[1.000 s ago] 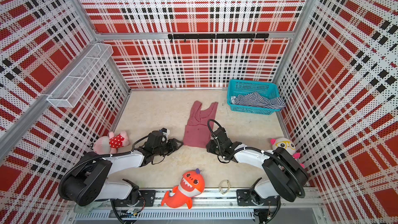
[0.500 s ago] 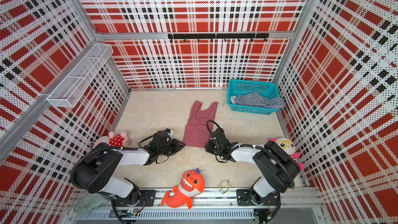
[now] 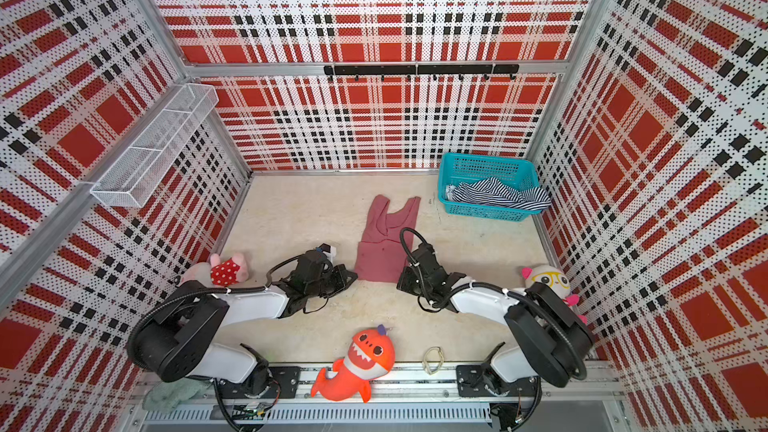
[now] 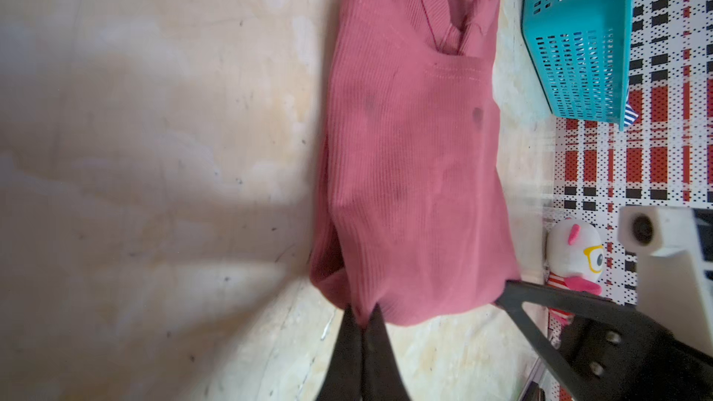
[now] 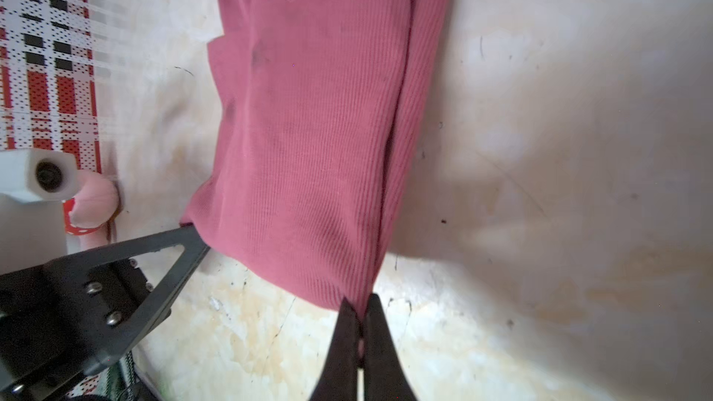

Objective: Fold and stack tank tops
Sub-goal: Fold the tank top at the top-center of the table.

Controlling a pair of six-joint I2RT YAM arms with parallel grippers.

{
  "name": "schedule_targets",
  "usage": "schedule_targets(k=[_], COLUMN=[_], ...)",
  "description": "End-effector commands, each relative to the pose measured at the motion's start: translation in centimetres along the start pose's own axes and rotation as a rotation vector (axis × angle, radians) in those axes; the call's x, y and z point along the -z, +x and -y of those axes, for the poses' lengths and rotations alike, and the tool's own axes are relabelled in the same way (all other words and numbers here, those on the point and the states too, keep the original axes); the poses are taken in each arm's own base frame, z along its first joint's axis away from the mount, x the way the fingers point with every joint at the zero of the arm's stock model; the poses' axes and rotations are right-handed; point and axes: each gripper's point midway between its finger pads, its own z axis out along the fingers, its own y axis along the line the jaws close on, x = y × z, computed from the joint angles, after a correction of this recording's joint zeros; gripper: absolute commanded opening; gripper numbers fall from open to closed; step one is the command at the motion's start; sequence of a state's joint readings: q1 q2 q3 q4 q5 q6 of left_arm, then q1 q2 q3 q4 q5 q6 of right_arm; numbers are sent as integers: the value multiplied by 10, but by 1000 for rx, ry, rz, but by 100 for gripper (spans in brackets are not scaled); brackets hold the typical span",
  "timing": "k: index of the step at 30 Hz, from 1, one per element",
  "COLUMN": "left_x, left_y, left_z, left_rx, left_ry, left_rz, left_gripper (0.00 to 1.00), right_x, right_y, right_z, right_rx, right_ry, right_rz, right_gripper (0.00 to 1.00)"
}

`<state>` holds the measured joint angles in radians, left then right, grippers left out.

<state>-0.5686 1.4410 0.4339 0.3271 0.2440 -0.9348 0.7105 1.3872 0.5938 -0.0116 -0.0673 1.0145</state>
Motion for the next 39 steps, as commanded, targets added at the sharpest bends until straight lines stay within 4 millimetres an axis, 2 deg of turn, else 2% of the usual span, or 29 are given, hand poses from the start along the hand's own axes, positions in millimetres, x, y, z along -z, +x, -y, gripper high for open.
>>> schedule_targets(k=[1, 4, 7, 11, 15, 22, 27, 33, 38, 39], left_x=[11, 21, 34, 43, 35, 6, -22, -60, -98, -106], left_y=[1, 4, -8, -36, -57, -96, -126, -152, -171, -175], left_z=[7, 19, 38, 72, 96, 114, 121, 113, 98, 93], left_rx=[-22, -29, -54, -125, -209, -299, -340, -349, -334, -327], left_ry=[-14, -4, 8, 37, 46, 72, 91, 108, 110, 107], left_rz=[34, 53, 97, 147, 151, 161, 174, 166, 152, 149], left_gripper=[0, 0, 0, 0, 0, 0, 0, 0, 0, 0], right_x=[14, 31, 51, 75, 84, 70, 57, 35, 7, 2], right_y=[8, 14, 8, -15, -41, -86, -124, -165, -199, -206], right_z=[12, 9, 5, -4, -12, -14, -9, -1, 8, 10], right_rx=[7, 34, 45, 71, 97, 153, 174, 209, 254, 256], right_ry=[61, 87, 85, 95, 91, 109, 113, 129, 135, 138], right_rz=[-22, -39, -13, 60, 113, 156, 198, 226, 217, 218], right_gripper=[0, 0, 0, 0, 0, 0, 0, 0, 0, 4])
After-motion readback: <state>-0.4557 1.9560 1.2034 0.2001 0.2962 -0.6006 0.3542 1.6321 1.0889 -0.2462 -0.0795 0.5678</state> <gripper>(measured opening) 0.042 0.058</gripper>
